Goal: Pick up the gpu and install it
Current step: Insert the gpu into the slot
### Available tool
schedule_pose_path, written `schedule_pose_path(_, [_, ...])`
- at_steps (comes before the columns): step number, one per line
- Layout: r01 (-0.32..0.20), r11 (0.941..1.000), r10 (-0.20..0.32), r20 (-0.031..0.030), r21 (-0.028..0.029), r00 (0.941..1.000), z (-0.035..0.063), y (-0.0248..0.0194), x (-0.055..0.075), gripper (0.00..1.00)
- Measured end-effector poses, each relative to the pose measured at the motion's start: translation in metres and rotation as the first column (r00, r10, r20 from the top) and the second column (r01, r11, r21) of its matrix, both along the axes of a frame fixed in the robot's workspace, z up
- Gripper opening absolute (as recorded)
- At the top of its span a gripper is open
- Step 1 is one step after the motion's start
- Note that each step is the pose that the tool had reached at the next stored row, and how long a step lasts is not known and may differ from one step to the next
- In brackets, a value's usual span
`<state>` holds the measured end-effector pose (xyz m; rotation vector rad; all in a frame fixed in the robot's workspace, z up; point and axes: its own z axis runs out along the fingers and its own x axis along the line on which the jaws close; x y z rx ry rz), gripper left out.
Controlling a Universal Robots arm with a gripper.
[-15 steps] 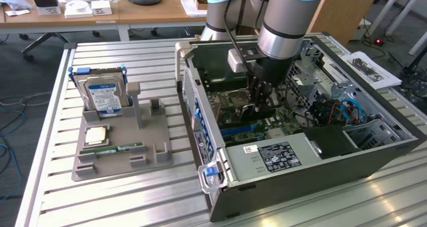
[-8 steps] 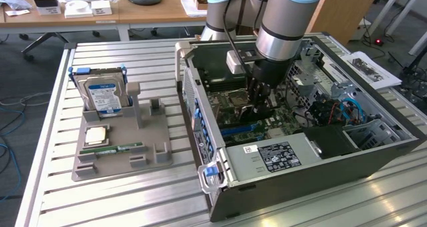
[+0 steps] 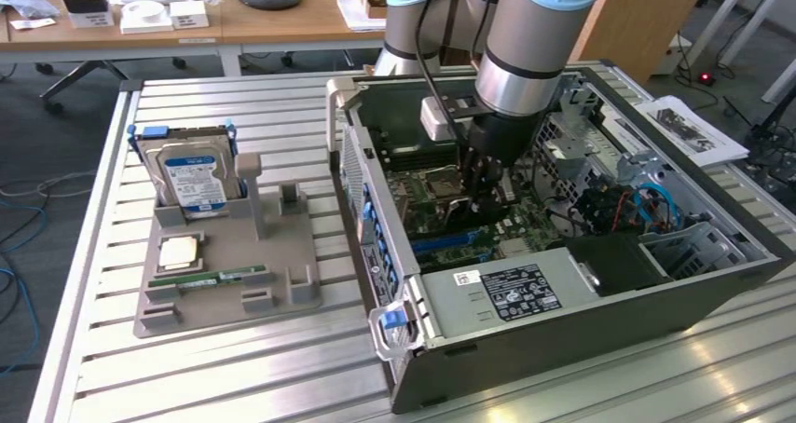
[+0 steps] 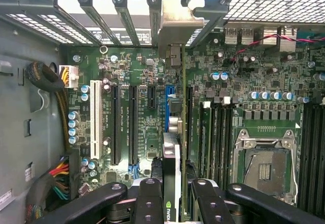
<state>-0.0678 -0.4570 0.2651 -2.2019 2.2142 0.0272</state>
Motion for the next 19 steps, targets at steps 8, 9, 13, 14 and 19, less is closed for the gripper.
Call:
schedule_pose_path(8, [0.000, 1.0000, 0.000, 0.0000, 0.0001, 1.0000, -0.0001, 0.0000, -0.0031, 0.27])
schedule_pose_path(9, [0.000, 1.0000, 0.000, 0.0001, 0.0002, 1.0000, -0.0002, 0.0001, -0.0035, 0.27])
schedule_pose_path(13, [0.000, 1.0000, 0.000, 0.0001, 0.0002, 1.0000, -0.0002, 0.0000, -0.0046, 0.27])
schedule_pose_path(14, [0.000, 1.0000, 0.000, 0.0001, 0.0001, 1.0000, -0.0002, 0.0000, -0.0047, 0.27])
schedule_pose_path(19, [0.000, 1.0000, 0.000, 0.0001, 0.0002, 1.0000, -0.0002, 0.0000, -0.0048, 0.27])
